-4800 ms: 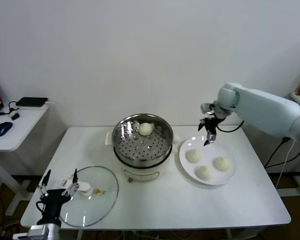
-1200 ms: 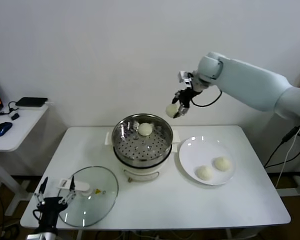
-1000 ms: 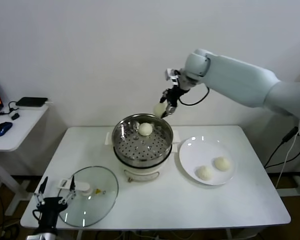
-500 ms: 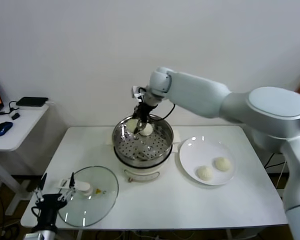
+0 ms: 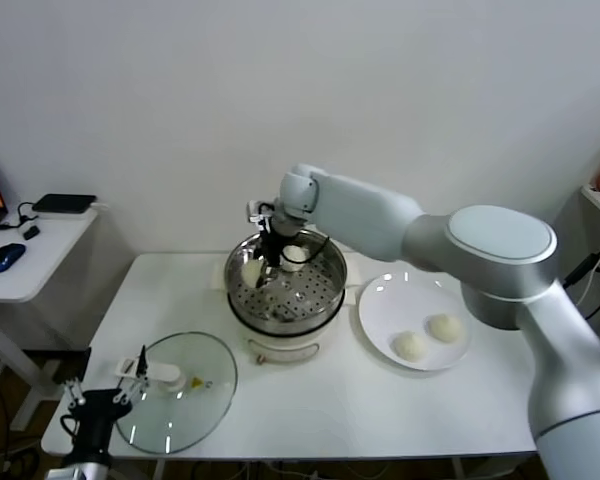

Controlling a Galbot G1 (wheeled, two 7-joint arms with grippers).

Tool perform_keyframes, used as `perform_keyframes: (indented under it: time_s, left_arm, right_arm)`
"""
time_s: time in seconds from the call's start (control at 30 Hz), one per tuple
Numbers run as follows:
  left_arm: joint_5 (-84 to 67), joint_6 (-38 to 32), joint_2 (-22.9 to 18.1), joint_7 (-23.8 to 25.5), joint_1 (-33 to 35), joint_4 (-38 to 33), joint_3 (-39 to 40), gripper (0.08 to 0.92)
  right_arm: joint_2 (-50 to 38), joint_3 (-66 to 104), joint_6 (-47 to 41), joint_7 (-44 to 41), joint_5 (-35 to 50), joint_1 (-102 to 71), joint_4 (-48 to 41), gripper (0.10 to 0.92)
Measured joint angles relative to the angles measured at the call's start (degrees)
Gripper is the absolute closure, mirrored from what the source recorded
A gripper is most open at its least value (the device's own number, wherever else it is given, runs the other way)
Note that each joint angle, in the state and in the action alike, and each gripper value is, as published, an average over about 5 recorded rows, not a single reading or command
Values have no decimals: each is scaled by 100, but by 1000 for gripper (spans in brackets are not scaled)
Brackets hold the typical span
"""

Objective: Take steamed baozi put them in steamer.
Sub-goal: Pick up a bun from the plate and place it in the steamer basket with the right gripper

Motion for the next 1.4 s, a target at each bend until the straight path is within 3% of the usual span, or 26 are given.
perform_keyframes:
  time_s: [0.97, 1.4]
  left_arm:
    - [-93, 3, 49, 0, -38, 60, -67, 177]
    - [-108, 9, 62, 2, -87, 117, -71, 177]
  right_arm:
    - [267, 344, 64, 42, -450, -383, -574, 337]
    - [261, 385, 76, 58, -479, -435, -572, 204]
